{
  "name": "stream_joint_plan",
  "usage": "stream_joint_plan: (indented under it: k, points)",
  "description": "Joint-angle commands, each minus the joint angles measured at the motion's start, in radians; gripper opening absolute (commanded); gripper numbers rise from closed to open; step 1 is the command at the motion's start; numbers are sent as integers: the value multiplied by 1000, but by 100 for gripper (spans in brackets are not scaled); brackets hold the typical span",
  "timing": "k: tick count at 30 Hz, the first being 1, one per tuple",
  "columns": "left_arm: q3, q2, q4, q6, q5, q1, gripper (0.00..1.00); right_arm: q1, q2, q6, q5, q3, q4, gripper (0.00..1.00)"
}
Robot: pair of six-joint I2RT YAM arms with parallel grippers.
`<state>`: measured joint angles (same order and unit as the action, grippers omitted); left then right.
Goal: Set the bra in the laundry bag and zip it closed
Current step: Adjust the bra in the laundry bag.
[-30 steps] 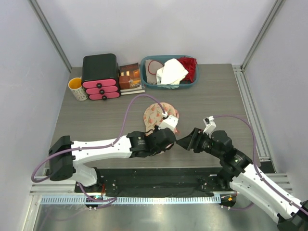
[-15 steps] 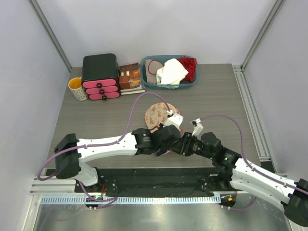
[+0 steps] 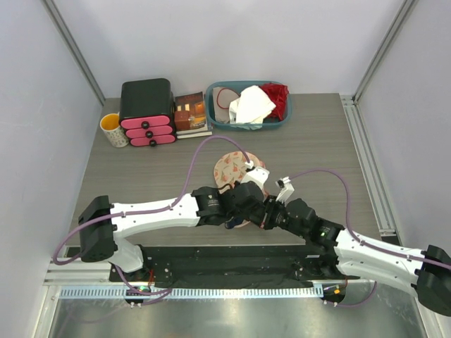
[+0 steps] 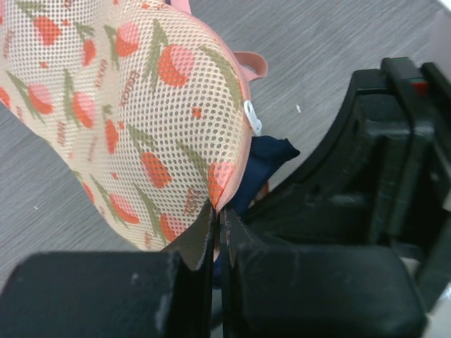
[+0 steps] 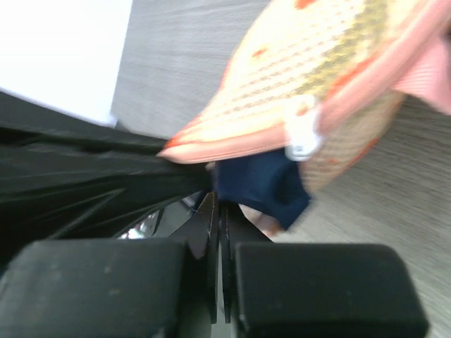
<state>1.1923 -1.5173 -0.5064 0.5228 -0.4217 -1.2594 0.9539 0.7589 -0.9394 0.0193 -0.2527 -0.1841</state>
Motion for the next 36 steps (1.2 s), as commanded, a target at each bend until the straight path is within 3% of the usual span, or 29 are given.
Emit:
stream_joint_plan:
  k: [1, 6, 10, 17, 24, 28, 30, 33, 34, 36]
  points:
    - [1, 77, 74, 40, 95, 3, 0, 40, 16, -4, 214, 38, -158, 1]
    - [-34, 111, 138, 118, 242, 2, 0, 80, 11, 24, 413, 81, -251, 1]
    - [-42, 98, 150, 154, 271, -24, 0, 109, 20, 70, 539, 72, -285, 1]
    - [-48, 104, 209, 187, 316, -54, 0, 111, 200, 80, 680, 41, -311, 1]
    - [-45, 120, 189, 163, 291, -52, 0, 111, 275, 102, 630, -11, -284, 1]
    - [-46, 120, 203, 164, 294, -52, 0, 102, 393, 97, 559, 13, -450, 1]
    - [-43, 117, 190, 163, 276, -52, 0, 97, 443, 103, 506, -34, -457, 1]
    - [-60, 147, 178, 164, 242, -51, 0, 88, 467, 87, 464, -88, -355, 4]
    - [-62, 154, 157, 164, 209, -48, 0, 88, 448, 73, 464, -86, -289, 11]
    - [-71, 175, 131, 167, 186, -29, 0, 85, 363, 56, 464, -79, -167, 14]
